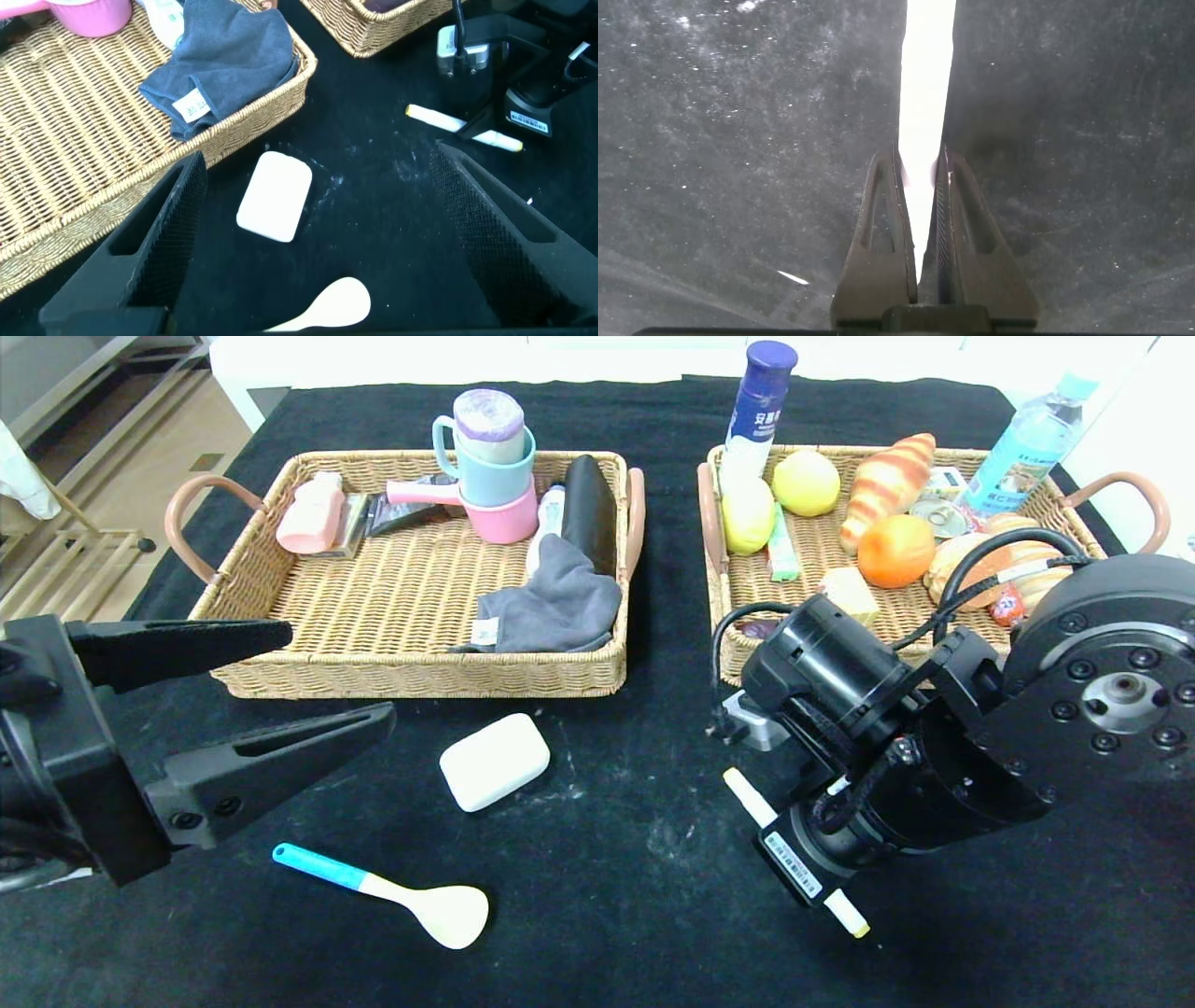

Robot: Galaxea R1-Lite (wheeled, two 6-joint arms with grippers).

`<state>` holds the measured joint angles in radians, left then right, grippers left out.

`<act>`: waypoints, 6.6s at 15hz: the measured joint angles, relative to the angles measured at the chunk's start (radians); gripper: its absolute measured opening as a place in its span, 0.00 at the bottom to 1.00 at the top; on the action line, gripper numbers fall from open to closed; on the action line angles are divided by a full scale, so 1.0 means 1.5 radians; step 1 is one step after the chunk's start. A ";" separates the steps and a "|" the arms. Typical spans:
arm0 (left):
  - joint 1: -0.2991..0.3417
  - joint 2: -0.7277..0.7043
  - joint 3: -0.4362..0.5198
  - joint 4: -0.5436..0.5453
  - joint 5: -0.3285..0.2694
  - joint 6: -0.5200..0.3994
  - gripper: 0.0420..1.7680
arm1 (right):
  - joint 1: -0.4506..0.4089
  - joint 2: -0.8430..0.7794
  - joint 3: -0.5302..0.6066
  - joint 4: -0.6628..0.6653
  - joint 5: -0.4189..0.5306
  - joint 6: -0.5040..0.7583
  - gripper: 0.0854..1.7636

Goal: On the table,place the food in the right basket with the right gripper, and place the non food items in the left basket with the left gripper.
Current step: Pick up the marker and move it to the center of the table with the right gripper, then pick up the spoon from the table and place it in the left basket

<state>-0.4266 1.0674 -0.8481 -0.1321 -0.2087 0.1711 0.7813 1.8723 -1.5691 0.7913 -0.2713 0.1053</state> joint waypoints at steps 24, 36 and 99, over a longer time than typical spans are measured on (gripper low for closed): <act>0.000 -0.002 -0.002 -0.002 0.000 -0.002 0.97 | 0.105 0.055 -0.133 -0.090 0.047 0.245 0.10; 0.001 -0.002 -0.002 -0.004 0.000 -0.003 0.97 | 0.108 0.076 -0.131 -0.127 0.078 0.284 0.10; 0.001 0.003 0.000 0.001 0.004 -0.003 0.97 | -0.274 -0.383 0.112 -0.200 0.437 -0.165 0.96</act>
<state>-0.4255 1.0723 -0.8474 -0.1309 -0.2034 0.1660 0.3709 1.2979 -1.4013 0.4915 0.3843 -0.1423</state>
